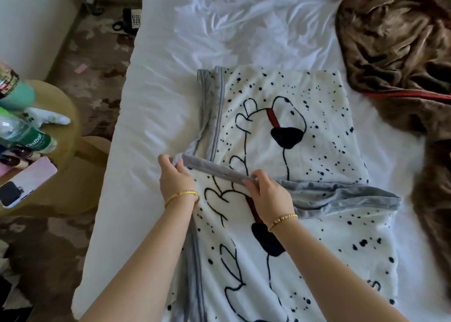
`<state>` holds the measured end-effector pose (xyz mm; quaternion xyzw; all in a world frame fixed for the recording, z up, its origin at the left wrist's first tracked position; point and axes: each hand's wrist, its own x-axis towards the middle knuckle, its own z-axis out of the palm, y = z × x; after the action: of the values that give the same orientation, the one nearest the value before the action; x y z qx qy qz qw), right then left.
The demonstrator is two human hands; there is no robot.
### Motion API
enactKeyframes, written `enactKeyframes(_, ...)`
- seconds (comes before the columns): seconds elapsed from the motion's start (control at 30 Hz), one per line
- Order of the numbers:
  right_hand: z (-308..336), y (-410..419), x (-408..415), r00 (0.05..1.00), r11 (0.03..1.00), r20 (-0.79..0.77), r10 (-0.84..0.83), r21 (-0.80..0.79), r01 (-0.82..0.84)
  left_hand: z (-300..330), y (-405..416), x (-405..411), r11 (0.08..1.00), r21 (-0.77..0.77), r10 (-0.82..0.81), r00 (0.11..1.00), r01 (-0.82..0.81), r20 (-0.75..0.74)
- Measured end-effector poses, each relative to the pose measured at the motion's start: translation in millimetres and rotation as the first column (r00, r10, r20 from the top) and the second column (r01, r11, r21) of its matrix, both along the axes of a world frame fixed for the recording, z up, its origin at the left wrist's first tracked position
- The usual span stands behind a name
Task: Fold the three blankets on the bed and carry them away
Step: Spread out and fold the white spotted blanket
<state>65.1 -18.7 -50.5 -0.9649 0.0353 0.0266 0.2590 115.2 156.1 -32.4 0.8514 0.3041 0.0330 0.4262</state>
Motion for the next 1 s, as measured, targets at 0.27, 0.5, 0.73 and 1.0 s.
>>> enactKeyframes(0.27,-3,-111,-44,0.993,0.901,-0.039,0.109,-0.419,-0.116,-55,19,-19,0.991,0.112,-0.025,0.938,0.068,-0.345)
enactKeyframes(0.5,-13,-172,-64,0.991,0.895,-0.130,0.001,-0.443,-0.059,-40,-26,-39,0.562,0.644,-0.645,0.762,0.519,-0.051)
enactKeyframes(0.73,-20,-177,-43,0.986,0.917,-0.062,-0.152,-0.382,0.117,-34,-81,-48,0.496,0.596,-0.684,0.707,0.632,-0.180)
enactKeyframes(1.0,-17,-182,-47,0.988,0.941,0.113,-0.108,-0.308,0.138,-42,-97,-56,0.357,0.589,-0.697,0.627,0.725,-0.349)
